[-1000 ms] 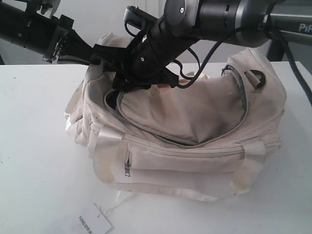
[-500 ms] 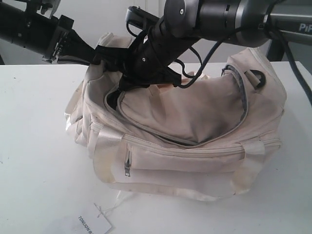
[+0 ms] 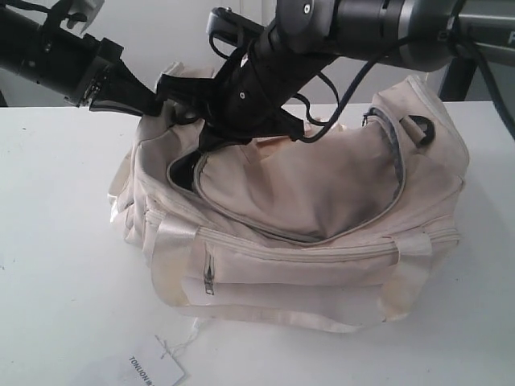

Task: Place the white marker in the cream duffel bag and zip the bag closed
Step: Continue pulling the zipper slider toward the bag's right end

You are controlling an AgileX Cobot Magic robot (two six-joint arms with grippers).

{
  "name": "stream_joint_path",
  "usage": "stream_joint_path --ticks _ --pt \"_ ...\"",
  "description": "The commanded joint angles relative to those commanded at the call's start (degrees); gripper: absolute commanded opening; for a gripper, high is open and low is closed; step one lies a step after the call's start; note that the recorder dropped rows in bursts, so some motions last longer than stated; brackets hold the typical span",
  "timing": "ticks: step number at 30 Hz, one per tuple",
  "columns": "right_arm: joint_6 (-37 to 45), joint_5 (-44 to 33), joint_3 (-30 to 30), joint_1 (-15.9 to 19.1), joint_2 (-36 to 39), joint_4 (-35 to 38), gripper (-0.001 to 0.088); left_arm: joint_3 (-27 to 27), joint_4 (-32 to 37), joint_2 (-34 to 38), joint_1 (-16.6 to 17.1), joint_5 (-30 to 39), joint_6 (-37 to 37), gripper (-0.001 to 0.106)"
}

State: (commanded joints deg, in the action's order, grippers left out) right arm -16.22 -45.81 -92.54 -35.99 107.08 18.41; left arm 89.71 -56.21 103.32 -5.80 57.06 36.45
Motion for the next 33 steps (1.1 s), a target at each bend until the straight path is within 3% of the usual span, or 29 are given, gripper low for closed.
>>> stream_joint_path --ticks 9,19,33 --pt "2.8 -3.5 0.0 -0.6 -0.1 0.3 0.0 0.0 0.0 0.0 0.0 -0.5 0.0 0.0" --pt "4.2 -2.0 0.0 -1.7 -0.1 4.5 0.0 0.0 -0.2 0.0 0.0 -0.6 -0.3 0.0" --pt "4.7 0.6 0.0 -1.7 -0.1 5.1 0.0 0.0 1.2 0.1 0.0 -4.3 -0.7 0.0"
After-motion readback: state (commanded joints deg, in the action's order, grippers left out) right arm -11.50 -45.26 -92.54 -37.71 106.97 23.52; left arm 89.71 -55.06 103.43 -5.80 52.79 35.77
